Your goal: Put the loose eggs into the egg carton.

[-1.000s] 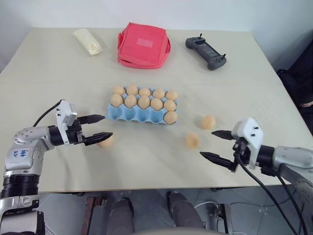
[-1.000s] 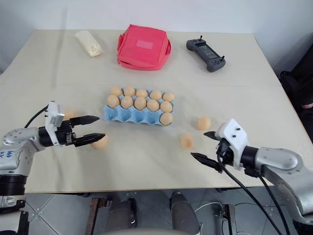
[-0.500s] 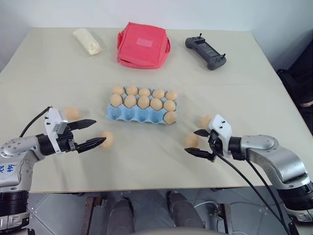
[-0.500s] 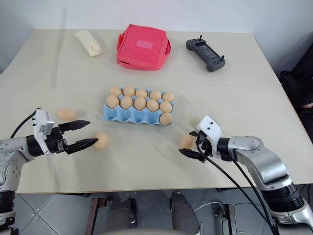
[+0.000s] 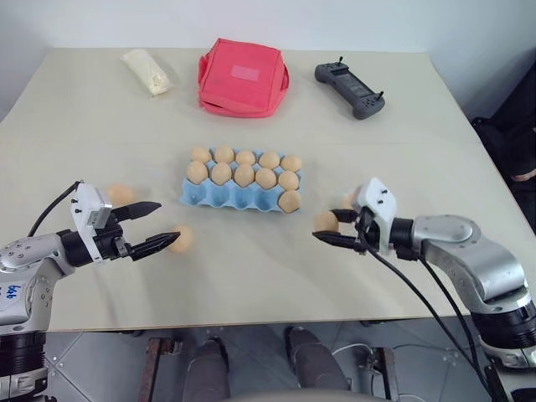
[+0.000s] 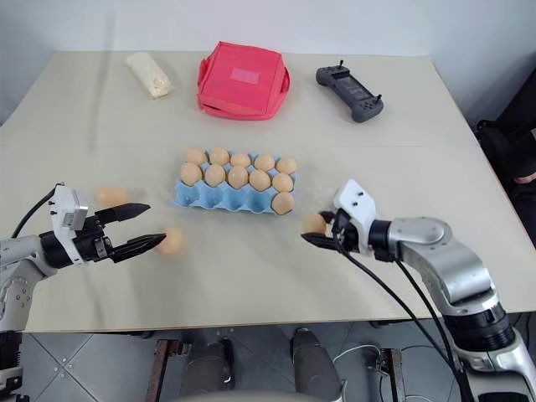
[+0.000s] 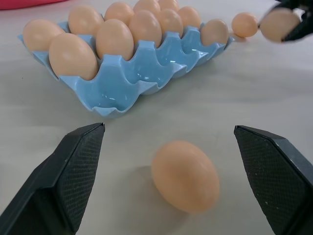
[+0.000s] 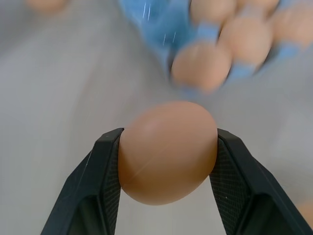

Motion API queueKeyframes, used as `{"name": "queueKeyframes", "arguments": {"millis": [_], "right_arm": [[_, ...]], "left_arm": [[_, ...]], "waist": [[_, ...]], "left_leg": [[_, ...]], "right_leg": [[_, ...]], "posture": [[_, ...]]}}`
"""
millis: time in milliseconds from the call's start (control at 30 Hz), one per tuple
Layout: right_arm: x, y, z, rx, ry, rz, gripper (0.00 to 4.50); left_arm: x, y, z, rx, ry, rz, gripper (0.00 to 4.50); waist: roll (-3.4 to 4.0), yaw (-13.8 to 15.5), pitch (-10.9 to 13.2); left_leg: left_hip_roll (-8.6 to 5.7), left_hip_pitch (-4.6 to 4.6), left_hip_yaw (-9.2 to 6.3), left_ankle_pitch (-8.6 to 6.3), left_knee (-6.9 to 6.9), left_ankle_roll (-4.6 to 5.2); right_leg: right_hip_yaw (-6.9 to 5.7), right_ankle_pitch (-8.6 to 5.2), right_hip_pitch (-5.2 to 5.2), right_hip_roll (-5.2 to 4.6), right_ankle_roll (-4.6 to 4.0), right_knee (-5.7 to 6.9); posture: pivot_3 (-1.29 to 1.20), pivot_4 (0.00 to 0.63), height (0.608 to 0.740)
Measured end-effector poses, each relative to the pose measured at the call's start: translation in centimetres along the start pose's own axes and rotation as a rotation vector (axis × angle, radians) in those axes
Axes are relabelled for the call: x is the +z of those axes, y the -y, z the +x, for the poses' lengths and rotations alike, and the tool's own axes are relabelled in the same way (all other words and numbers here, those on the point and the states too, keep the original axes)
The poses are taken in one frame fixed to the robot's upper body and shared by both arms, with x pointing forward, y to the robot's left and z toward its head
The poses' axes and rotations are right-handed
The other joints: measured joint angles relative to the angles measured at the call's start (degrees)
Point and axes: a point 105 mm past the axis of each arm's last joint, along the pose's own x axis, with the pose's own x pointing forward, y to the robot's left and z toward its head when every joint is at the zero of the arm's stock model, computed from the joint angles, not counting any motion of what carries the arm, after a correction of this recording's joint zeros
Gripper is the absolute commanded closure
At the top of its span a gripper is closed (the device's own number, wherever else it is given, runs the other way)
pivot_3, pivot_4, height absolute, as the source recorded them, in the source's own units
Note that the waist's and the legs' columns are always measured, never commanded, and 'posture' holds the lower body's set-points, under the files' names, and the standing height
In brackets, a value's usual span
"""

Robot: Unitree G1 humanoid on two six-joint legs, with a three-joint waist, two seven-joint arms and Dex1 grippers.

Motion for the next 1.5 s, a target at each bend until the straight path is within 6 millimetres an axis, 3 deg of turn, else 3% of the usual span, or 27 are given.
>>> {"name": "queueKeyframes", "arguments": {"millis": [100, 200, 367, 567, 600, 733, 767, 833, 1067, 1200, 1300, 1400, 1500], "right_arm": [[2.9, 0.0, 1.7, 0.013, 0.071, -0.021, 2.39], [4.2, 0.0, 4.1, 0.022, 0.103, -0.018, 2.39], [4.2, 0.6, 7.9, -0.002, 0.089, 0.006, 2.39], [4.0, 1.5, 9.8, -0.044, 0.08, 0.002, 2.39], [3.9, 1.5, 9.9, -0.046, 0.077, 0.003, 1.64], [4.0, 1.3, 10.0, -0.04, 0.082, -0.006, 0.32], [4.1, 1.2, 10.0, -0.035, 0.084, -0.009, 0.05], [4.5, 1.0, 10.0, -0.024, 0.093, -0.019, 0.05], [6.4, 0.4, 8.6, -0.013, 0.151, -0.047, 0.05], [5.7, 1.2, 6.6, -0.046, 0.137, -0.038, 0.05], [5.0, 1.5, 4.1, -0.059, 0.124, -0.027, 0.05], [2.0, 2.1, -0.5, -0.095, 0.026, 0.005, 0.05], [0.2, 2.8, -4.1, -0.153, -0.035, 0.047, 0.05]], "left_arm": [[0.0, 0.0, 0.1, 0.001, 0.002, 0.0, 0.0], [0.1, 0.0, 0.2, 0.001, 0.009, 0.0, 0.0], [0.0, 0.0, 0.4, 0.008, 0.021, -0.005, 0.0], [0.3, 0.2, 0.3, 0.015, 0.023, 0.013, 0.0], [0.3, 0.3, 0.3, 0.017, 0.024, 0.012, 0.0], [0.3, 0.2, 0.2, 0.022, 0.025, 0.01, 0.0], [0.3, 0.2, 0.2, 0.023, 0.025, 0.01, 0.0], [0.5, 0.1, 0.3, 0.024, 0.031, 0.014, 0.0], [1.6, -0.5, 1.4, 0.011, 0.075, 0.034, 0.0], [1.7, -0.8, 1.9, -0.005, 0.081, 0.033, 0.0], [1.9, -0.9, 2.2, -0.02, 0.086, 0.037, 0.0], [1.7, -1.0, 2.3, -0.026, 0.082, 0.034, 0.0], [1.6, -1.0, 2.3, -0.031, 0.079, 0.033, 0.0]], "waist": [[0.0, -0.18, 0.0], [0.0, -0.3, 0.0], [0.01, -0.65, 0.0], [0.01, -1.2, 0.0], [0.01, -1.26, 0.01], [0.02, -1.58, 0.01], [0.02, -1.63, 0.01], [0.02, -1.64, 0.01], [0.02, -1.4, 0.01], [0.01, -1.24, 0.01], [0.02, -1.03, 0.01], [0.02, -0.07, 0.01], [0.02, 0.13, 0.01]], "left_leg": [[0.0, -0.01, 0.0, 0.0, -0.01, 0.0], [0.01, -0.02, 0.01, -0.01, -0.03, -0.01], [0.01, -0.09, 0.01, -0.02, -0.08, -0.03], [0.04, -0.1, 0.01, -0.04, -0.09, -0.07], [0.04, -0.1, 0.01, -0.04, -0.09, -0.06], [0.06, -0.08, 0.01, -0.04, -0.09, -0.07], [0.06, -0.07, 0.01, -0.03, -0.08, -0.07], [0.06, -0.07, 0.01, -0.03, -0.08, -0.07], [0.05, -0.07, 0.01, -0.02, -0.07, -0.07], [0.05, -0.1, 0.0, -0.03, -0.08, -0.08], [0.05, -0.11, 0.0, -0.05, -0.1, -0.07], [0.05, -0.13, 0.0, -0.14, -0.09, -0.01], [0.05, -0.11, 0.05, -0.17, -0.09, 0.02]], "right_leg": [[0.0, 0.0, -0.03, 0.0, 0.0, 0.01], [-0.01, 0.06, -0.04, 0.0, 0.11, 0.01], [-0.08, 0.33, -0.14, 0.0, 0.64, 0.08], [-0.15, 0.32, -0.15, 0.0, 0.64, 0.08], [-0.15, 0.32, -0.15, 0.0, 0.64, 0.09], [-0.16, 0.32, -0.16, 0.02, 0.64, 0.18], [-0.15, 0.32, -0.17, 0.02, 0.64, 0.21], [-0.15, 0.32, -0.17, 0.02, 0.64, 0.24], [-0.16, 0.32, -0.17, 0.02, 0.64, 0.25], [-0.16, 0.31, -0.18, 0.02, 0.64, 0.19], [-0.16, 0.3, -0.16, 0.02, 0.64, 0.11], [-0.16, 0.29, -0.11, 0.02, 0.67, -0.08], [-0.12, 0.28, -0.11, 0.01, 0.66, -0.11]], "posture": [[0.0, 0.15, 0.74], [0.0, 0.15, 0.74], [0.0, 0.15, 0.74], [0.0, 0.15, 0.74], [0.0, 0.15, 0.74], [0.0, 0.15, 0.74], [0.0, 0.15, 0.74], [0.0, 0.15, 0.74], [0.0, 0.15, 0.74], [0.0, 0.15, 0.74], [0.0, 0.15, 0.74], [0.0, 0.15, 0.74], [0.0, 0.15, 0.74]]}}
